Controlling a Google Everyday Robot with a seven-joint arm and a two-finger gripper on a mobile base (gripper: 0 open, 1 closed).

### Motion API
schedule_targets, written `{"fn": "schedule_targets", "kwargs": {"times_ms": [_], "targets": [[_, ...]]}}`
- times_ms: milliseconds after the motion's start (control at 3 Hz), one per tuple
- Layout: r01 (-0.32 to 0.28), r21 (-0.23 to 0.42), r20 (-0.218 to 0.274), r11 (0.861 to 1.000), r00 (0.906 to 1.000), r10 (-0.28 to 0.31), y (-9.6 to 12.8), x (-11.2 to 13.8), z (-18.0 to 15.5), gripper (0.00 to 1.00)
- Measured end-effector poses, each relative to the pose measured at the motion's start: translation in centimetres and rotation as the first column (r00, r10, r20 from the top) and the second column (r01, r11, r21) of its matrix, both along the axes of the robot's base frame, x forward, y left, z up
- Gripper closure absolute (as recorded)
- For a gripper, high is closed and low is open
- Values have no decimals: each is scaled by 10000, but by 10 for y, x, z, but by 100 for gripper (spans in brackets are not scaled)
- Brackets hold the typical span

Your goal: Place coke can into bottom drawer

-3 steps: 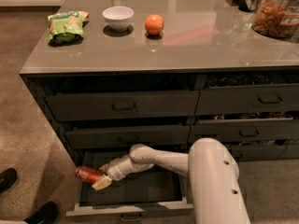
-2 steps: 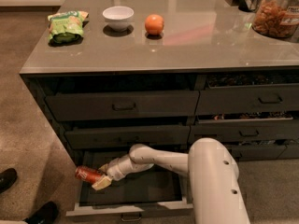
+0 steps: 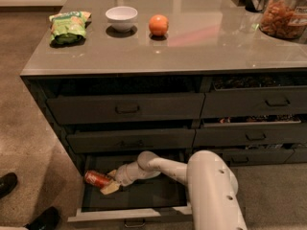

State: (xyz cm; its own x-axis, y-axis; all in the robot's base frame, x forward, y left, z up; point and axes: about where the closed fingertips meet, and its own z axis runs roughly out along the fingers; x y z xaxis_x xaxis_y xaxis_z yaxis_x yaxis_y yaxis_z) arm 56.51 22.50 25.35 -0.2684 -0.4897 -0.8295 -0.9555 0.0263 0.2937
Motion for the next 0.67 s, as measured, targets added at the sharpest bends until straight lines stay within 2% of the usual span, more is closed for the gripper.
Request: {"fn": "schedule_targets", "kwargs": {"times_ms": [333, 667], "targets": [[379, -163, -201, 9991, 9991, -382, -14, 9, -24, 100], [694, -633, -288, 9956, 9970, -713, -19, 16, -47, 100]]}}
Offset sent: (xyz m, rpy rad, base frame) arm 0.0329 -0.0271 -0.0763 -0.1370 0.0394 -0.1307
